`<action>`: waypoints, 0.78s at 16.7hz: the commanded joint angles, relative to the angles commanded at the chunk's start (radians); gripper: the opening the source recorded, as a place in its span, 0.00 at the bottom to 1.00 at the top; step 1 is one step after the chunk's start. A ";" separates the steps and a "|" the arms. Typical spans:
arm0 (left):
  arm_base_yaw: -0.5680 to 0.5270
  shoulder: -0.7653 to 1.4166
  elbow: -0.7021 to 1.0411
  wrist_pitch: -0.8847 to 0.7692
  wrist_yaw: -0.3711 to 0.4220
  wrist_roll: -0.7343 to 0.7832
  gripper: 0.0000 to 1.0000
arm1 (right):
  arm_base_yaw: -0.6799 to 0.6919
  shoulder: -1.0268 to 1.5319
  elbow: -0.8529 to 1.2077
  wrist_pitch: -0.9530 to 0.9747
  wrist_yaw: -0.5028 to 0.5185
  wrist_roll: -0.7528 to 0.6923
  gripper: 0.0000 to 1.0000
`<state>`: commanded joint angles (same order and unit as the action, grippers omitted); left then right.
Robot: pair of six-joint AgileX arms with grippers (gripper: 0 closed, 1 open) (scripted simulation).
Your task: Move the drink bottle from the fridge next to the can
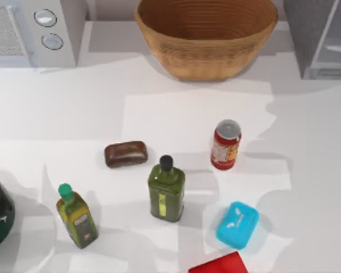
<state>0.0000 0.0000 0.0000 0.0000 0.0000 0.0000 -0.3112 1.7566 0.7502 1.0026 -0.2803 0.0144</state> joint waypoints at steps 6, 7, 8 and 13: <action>0.000 0.000 0.000 0.000 0.000 0.000 1.00 | 0.073 0.024 -0.040 0.064 0.070 0.002 0.00; 0.000 0.000 0.000 0.000 0.000 0.000 1.00 | 0.115 0.032 -0.068 0.099 0.113 0.001 0.00; 0.000 0.000 0.000 0.000 0.000 0.000 1.00 | 0.167 0.039 -0.100 0.139 0.166 0.001 0.00; 0.000 0.000 0.000 0.000 0.000 0.000 1.00 | 0.509 0.060 -0.301 0.359 0.507 -0.004 0.00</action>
<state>0.0000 0.0000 0.0000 0.0000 0.0000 0.0000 0.1982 1.8169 0.4494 1.3613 0.2263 0.0100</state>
